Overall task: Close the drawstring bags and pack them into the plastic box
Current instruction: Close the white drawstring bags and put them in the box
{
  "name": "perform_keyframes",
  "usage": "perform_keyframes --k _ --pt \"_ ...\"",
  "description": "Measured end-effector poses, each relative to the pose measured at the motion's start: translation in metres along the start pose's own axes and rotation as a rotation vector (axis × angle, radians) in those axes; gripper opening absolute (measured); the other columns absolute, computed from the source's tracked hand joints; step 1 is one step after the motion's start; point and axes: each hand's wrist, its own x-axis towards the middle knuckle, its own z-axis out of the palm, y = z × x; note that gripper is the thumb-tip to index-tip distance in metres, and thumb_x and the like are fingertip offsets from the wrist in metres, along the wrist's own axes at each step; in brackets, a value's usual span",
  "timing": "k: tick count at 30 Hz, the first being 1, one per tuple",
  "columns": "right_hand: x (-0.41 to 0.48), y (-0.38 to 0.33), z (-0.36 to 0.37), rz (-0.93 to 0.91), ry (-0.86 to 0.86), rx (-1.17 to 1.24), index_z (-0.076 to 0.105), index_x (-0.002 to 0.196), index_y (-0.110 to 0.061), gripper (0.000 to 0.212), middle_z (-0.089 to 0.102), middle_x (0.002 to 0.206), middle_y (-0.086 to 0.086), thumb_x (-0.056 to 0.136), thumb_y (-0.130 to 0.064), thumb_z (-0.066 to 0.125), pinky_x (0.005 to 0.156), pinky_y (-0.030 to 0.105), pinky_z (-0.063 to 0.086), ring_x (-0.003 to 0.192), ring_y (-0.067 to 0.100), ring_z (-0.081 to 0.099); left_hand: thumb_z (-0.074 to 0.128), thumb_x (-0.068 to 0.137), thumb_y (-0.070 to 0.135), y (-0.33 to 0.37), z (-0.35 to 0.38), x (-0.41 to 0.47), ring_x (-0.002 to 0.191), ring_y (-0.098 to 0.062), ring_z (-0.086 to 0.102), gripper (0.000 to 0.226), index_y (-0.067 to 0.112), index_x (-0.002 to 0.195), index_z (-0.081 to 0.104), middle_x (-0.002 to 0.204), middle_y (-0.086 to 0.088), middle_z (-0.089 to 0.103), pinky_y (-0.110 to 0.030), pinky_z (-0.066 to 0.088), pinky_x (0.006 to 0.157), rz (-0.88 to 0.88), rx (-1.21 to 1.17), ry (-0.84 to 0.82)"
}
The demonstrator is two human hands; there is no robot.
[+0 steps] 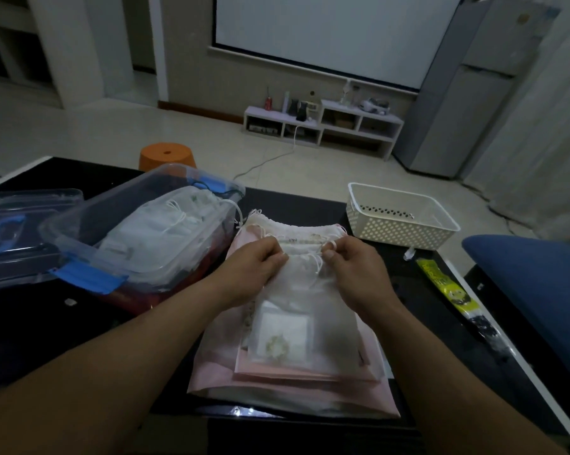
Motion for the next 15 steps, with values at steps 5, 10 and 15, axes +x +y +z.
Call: perform_keyframes --k 5,10,15 --pt "0.003 0.002 -0.007 0.042 0.053 0.06 0.073 0.09 -0.018 0.015 0.072 0.086 0.001 0.102 -0.022 0.063 0.078 0.046 0.059 0.084 0.021 0.069 0.055 0.103 0.054 0.01 0.013 -0.011 0.073 -0.014 0.057 0.046 0.011 0.088 0.061 0.08 0.001 0.062 -0.021 0.047 0.069 -0.124 -0.209 -0.077" --pt "-0.004 -0.004 -0.01 0.122 -0.067 0.278 0.076 0.103 -0.018 0.026 0.076 0.102 0.003 0.104 -0.039 0.061 0.09 0.049 0.06 0.1 0.025 0.072 0.061 0.098 0.05 0.014 0.009 -0.009 0.071 -0.014 0.051 0.047 0.006 0.081 0.06 0.075 0.0 0.058 -0.037 0.046 0.072 -0.059 -0.225 0.086" --pt "-0.012 -0.01 -0.016 0.174 -0.283 0.36 0.078 0.106 -0.009 0.033 0.077 0.106 0.017 0.102 -0.038 0.064 0.096 0.065 0.056 0.104 0.041 0.073 0.061 0.103 0.034 0.034 0.003 -0.014 0.06 -0.005 0.048 0.035 0.007 0.08 0.061 0.068 0.004 0.057 -0.024 0.043 0.063 0.051 -0.078 0.225"
